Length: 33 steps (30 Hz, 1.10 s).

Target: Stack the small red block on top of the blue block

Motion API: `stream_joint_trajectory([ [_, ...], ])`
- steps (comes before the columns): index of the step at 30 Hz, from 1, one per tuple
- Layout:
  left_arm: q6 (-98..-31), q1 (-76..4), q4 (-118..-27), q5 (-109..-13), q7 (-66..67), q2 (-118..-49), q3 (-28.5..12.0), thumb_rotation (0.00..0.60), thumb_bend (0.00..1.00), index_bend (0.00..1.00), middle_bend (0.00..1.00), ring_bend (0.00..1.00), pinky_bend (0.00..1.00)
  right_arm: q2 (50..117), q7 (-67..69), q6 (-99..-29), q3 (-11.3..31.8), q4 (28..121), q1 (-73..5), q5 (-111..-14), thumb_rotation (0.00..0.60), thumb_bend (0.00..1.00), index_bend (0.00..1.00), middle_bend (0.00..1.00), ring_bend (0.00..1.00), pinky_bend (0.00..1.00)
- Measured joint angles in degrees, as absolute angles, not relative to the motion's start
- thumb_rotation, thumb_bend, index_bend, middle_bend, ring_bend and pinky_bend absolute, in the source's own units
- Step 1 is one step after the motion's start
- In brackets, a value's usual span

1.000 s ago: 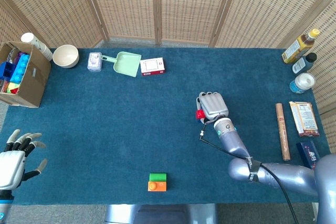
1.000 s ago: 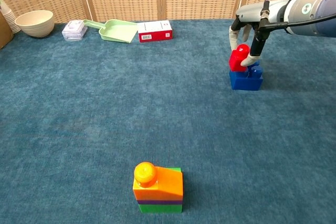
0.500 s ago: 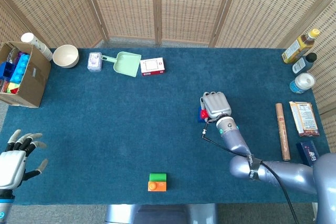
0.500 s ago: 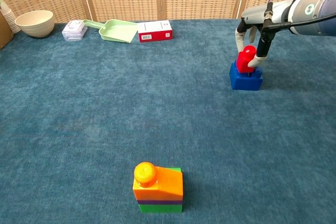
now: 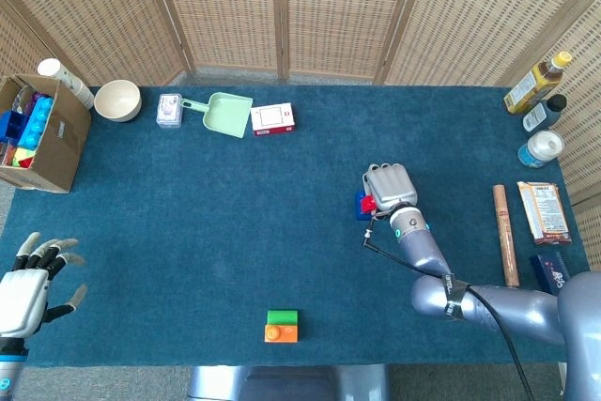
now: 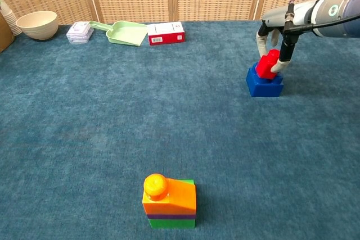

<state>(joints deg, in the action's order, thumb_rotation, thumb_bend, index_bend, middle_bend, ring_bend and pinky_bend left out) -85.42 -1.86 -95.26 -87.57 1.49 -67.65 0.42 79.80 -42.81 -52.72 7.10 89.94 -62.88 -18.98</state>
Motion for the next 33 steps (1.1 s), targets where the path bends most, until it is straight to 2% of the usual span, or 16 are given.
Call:
stream_joint_trajectory([
  [33,-84.94,-1.99,-92.87,-87.24,-0.82,-68.5,0.64,0.6,0.37,0.41,0.26,0.21,0.03,83.38,-47.05,-57.41,5.95,89.32,-64.05,-18.23,0.6,0.23,0.57,0.26,0.26,0.33],
])
